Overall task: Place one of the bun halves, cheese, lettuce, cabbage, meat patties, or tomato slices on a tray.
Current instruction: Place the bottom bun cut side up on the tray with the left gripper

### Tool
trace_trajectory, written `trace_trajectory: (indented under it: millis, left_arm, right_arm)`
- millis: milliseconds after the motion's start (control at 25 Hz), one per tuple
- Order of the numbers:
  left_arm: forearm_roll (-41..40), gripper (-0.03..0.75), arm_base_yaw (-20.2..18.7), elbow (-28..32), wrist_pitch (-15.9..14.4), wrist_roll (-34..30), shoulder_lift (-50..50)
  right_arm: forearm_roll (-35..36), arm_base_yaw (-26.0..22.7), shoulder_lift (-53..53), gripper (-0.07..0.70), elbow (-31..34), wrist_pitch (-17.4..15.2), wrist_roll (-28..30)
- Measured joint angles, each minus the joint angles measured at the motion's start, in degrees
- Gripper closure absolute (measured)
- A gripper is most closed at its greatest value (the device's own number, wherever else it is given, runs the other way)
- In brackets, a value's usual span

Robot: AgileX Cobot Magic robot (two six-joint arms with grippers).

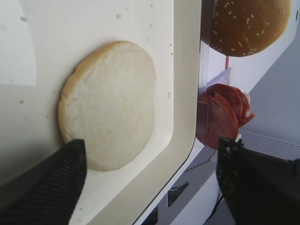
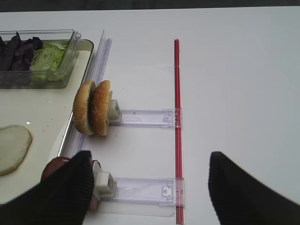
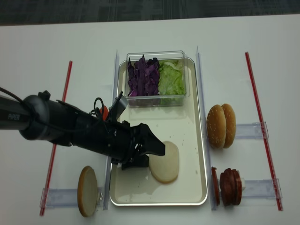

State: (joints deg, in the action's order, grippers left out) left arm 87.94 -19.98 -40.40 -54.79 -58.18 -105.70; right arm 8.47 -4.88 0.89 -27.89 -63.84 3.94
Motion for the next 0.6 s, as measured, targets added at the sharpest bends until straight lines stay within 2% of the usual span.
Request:
trace_trajectory:
  millis: [200, 320, 600]
  left_arm:
    - [-2.6, 0.188, 0.0, -0.1, 2.2, 1.7, 4.1]
    - [-5.7, 0.189, 0.0, -0.9, 2.2, 4.1, 5.4]
    - [-22.8, 0.192, 0.0, -7.2, 1.9, 16.5, 9.0]
  right_arm:
    - [0.0, 0.0, 0.0, 0.095, 0.0, 0.0, 0.0]
    - [0.0, 0.0, 0.0, 0.095, 0.0, 0.0, 0.0]
    - [0.0, 0.0, 0.0, 0.095, 0.0, 0.0, 0.0]
